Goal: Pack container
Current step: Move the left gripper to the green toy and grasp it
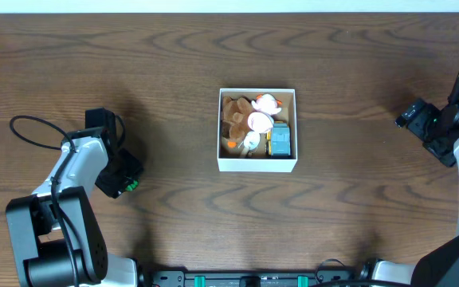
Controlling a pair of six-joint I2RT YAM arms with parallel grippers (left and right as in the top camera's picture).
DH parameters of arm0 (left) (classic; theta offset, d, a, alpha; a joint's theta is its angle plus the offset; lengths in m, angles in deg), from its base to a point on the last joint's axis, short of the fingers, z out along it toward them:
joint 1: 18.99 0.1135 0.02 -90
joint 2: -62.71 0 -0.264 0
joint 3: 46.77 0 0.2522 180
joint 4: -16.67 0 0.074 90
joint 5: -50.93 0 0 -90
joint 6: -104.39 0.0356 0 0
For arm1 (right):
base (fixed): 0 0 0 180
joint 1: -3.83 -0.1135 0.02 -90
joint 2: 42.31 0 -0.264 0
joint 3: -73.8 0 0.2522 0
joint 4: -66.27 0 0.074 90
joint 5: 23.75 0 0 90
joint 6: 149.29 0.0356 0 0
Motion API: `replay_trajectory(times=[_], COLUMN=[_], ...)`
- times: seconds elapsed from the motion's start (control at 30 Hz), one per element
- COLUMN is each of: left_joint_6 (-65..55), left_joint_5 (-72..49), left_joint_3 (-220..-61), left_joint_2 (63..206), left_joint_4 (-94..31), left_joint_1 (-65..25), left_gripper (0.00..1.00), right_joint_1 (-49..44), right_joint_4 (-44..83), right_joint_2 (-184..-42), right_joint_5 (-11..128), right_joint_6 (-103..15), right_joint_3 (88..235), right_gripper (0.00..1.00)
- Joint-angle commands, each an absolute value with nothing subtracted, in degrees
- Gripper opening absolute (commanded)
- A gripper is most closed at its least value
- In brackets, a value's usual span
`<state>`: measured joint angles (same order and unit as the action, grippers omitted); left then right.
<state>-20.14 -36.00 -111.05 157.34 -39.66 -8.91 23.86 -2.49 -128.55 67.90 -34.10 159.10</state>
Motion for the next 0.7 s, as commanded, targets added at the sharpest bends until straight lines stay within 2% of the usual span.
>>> replay_trajectory(times=[0.0, 0.2, 0.3, 0.33, 0.67], left_joint_6=[-20.2, -20.2, -20.2, -20.2, -19.1], left_joint_5=[-36.1, -36.0, -36.0, -36.0, -35.7], left_joint_3=[-110.9, -110.9, -110.9, -110.9, -112.5], left_joint_2=[157.8, 157.8, 157.8, 157.8, 157.7], left_joint_4=[-39.8, -39.8, -39.3, -39.0, -36.9], left_joint_1=[-8.6, -8.6, -8.6, -8.6, -8.7], left_gripper=[0.47, 0.41, 0.28, 0.27, 0.20], right_joint_1=[24.0, 24.0, 23.9, 23.9, 24.0], right_joint_4=[-2.4, -2.4, -2.4, -2.4, -2.3], right_joint_2=[-128.9, -128.9, -128.9, -128.9, -128.9], right_joint_5=[67.7, 67.7, 67.7, 67.7, 67.7], right_joint_6=[-34.5, -34.6, -34.6, -34.6, -34.6], right_joint_3=[158.9, 158.9, 158.9, 158.9, 158.9], right_gripper=[0.99, 0.99, 0.99, 0.99, 0.99])
